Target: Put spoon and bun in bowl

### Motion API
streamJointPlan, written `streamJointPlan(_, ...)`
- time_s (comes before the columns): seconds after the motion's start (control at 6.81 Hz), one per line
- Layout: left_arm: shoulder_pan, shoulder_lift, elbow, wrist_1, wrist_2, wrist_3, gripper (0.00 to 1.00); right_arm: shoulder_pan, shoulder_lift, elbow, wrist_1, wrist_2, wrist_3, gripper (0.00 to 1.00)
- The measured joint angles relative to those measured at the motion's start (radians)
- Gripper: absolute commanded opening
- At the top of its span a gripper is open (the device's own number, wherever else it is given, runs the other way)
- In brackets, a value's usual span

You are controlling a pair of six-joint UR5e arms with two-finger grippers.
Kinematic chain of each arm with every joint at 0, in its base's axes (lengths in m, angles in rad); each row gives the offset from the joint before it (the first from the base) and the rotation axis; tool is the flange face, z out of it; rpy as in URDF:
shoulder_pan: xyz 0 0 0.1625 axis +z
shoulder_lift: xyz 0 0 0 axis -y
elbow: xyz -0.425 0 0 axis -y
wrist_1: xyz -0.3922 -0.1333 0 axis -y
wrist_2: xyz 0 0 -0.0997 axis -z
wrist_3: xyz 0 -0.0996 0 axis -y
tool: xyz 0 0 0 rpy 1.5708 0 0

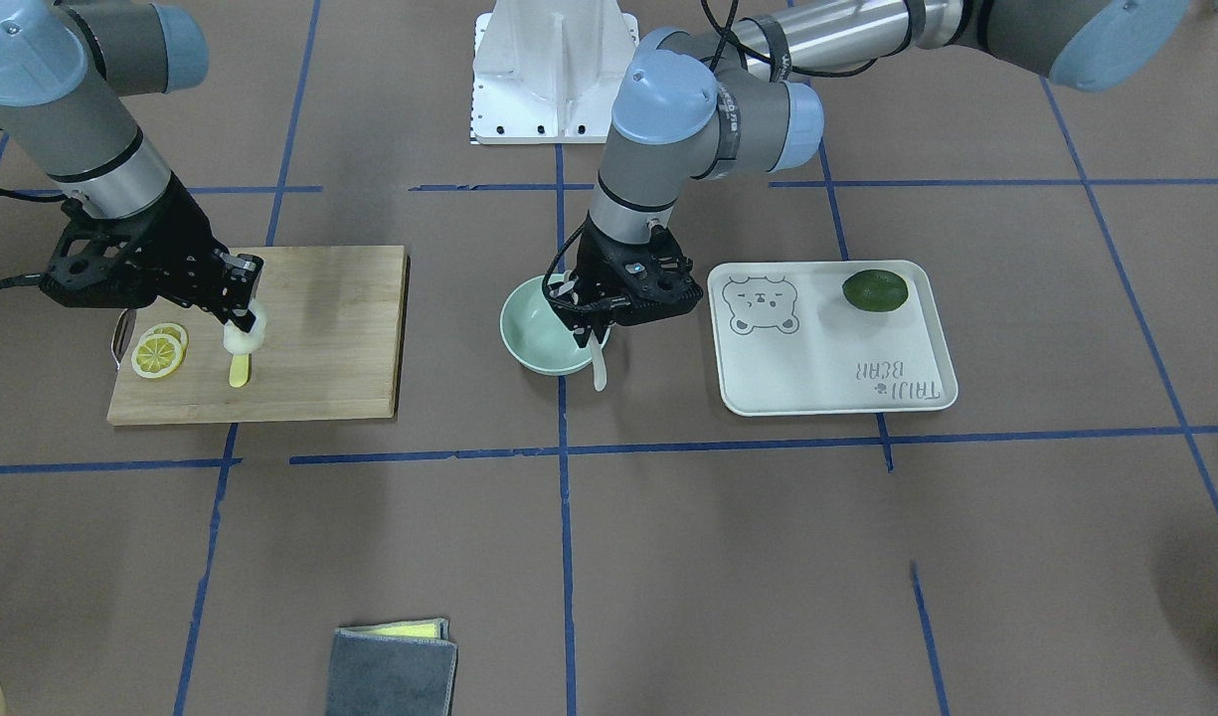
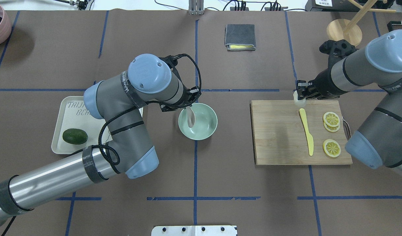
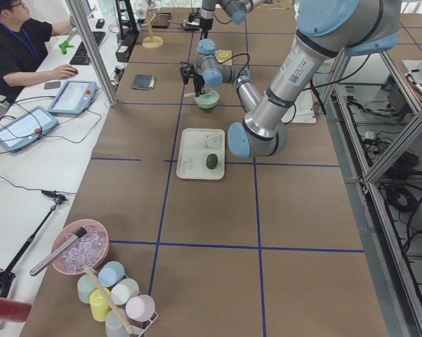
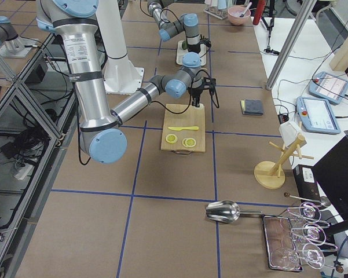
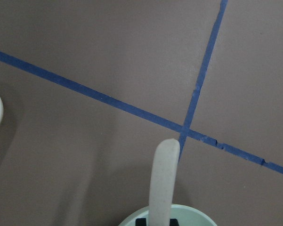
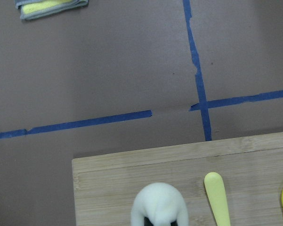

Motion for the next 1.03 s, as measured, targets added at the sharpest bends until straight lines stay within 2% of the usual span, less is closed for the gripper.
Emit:
streamJointPlan(0.15,0.012,-0.003,0.005,-0.005,0.003,-0.003,0.0,0.003,0.001,0.002,0.0,0.003,0.0,0.0)
streamJointPlan(0.29,0.019,-0.007,0.005,-0.008,0.004,-0.004,0.41,0.003,0.0,0.005,0.0,0.004,0.001,0.0)
streamJointPlan(0.44,0.021,-0.008,0.005,-0.011,0.004,-0.003,0.99,0.003,0.0,0.009,0.0,0.004,0.001,0.0)
streamJointPlan(1.03,0.004,0.0,-0.024,0.002,0.034,0.009,1.0,-0.009,0.022,0.008,-0.001,0.0,0.004,0.0)
